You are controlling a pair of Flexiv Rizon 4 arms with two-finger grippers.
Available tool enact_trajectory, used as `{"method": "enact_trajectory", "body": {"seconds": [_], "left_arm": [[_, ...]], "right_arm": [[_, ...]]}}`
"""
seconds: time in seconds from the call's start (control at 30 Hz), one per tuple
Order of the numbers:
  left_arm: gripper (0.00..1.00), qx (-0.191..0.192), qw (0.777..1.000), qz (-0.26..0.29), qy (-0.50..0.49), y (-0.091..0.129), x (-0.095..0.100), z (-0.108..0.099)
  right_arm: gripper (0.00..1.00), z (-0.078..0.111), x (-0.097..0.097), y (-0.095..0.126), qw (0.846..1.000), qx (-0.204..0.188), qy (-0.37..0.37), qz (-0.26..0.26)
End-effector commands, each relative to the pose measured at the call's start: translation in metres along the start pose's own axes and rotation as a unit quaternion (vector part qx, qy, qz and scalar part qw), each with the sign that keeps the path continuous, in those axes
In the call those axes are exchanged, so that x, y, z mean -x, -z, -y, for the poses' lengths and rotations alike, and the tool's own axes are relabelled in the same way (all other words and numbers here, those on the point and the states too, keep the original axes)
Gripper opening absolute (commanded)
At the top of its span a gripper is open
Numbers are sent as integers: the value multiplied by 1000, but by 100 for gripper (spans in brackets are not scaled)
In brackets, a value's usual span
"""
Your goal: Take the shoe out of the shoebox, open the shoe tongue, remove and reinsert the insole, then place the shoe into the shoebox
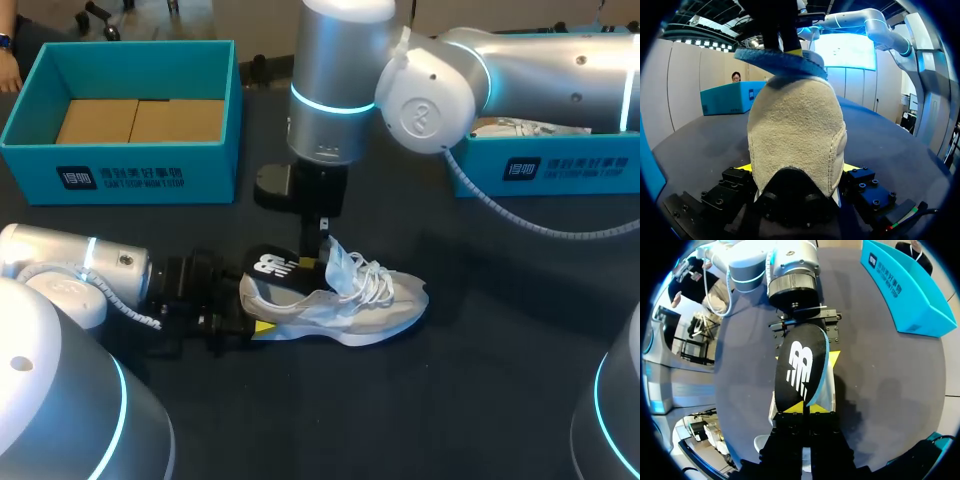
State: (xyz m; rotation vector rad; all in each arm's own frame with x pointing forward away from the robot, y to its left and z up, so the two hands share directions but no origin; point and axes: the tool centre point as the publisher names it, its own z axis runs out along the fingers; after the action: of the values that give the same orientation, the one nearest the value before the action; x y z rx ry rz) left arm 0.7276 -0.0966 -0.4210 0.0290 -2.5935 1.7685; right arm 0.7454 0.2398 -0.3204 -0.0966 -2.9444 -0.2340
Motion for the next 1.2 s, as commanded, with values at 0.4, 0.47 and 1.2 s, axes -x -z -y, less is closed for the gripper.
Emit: {"method": "enact_trajectory", "body": {"seconds": [0.4, 0.47, 1.2], "left_arm": [[0, 1, 1000, -1, 0, -3, 2, -3], [0, 1, 1000, -1, 0, -3, 2, -3], [0, 1, 1000, -1, 0, -3, 2, -3]], "right_arm": [[74, 1, 0, 21, 997, 79, 8, -3], [76, 0, 2, 24, 996, 91, 16, -13], [66, -23, 13, 21, 984, 92, 48, -147]]}}
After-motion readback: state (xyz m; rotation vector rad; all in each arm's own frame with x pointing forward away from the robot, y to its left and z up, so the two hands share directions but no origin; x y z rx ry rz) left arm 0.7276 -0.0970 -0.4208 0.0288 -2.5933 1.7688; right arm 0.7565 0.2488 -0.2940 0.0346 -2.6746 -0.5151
